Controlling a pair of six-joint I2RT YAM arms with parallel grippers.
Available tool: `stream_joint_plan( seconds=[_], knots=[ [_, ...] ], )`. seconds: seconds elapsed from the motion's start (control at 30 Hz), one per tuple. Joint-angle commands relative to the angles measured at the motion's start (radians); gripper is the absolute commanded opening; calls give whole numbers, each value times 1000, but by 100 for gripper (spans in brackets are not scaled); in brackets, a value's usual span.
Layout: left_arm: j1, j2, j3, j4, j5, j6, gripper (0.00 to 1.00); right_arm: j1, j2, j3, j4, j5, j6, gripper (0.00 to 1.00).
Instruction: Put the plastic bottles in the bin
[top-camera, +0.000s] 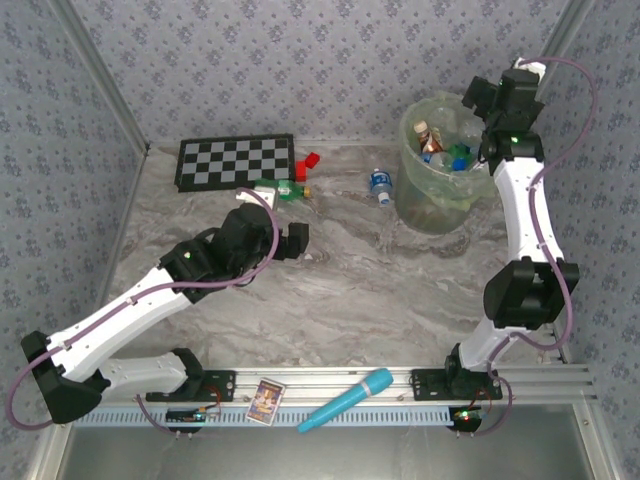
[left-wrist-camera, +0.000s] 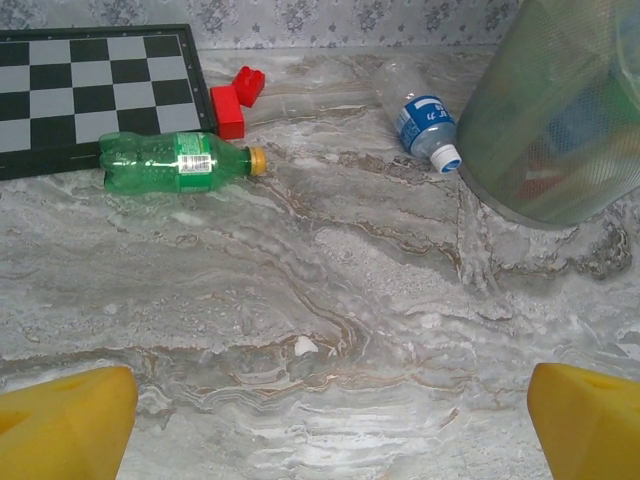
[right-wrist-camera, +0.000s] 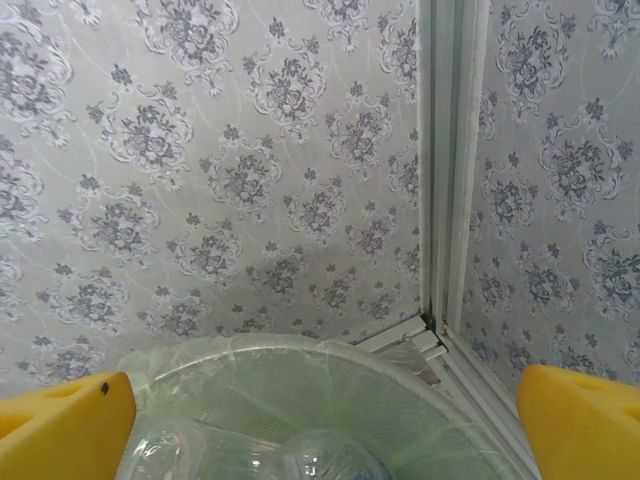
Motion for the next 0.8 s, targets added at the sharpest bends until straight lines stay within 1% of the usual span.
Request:
stream_joint_plan(
  seconds=[0.0,0.1,0.23,0.4,0.5,0.57,0.63,0.7,0.77],
  knots=[
    [24,10,-8,-35,-2,-35,100,11,-57,7,-20,-32,33,99],
    [72,25,-10,-49,63,-63,100,25,-79,-4,-54,-101,80,99],
    [134,42,-37,-37,74,-90,100,60,-132,-65,-48,-180,137,99],
    [255,76,-72,-13,159,-125,100,127,-187,-106,-40,-192,138,99],
    [299,80,-80,0,164,-142,100,168,-208,-122,-31,-222,128,99],
    [322,74,-92,18,156,-170,100,196,-213,-130,-30,-252,119,100],
    [348,65,-108,46,171,-200,100,231,-213,-139,-29,-282,104,99],
    [361,53,-118,62,170,-224,100,277,-205,-148,-33,-308,66,99],
    [368,39,-127,78,171,-242,100,332,-186,-143,-71,-287,8,99]
  ],
)
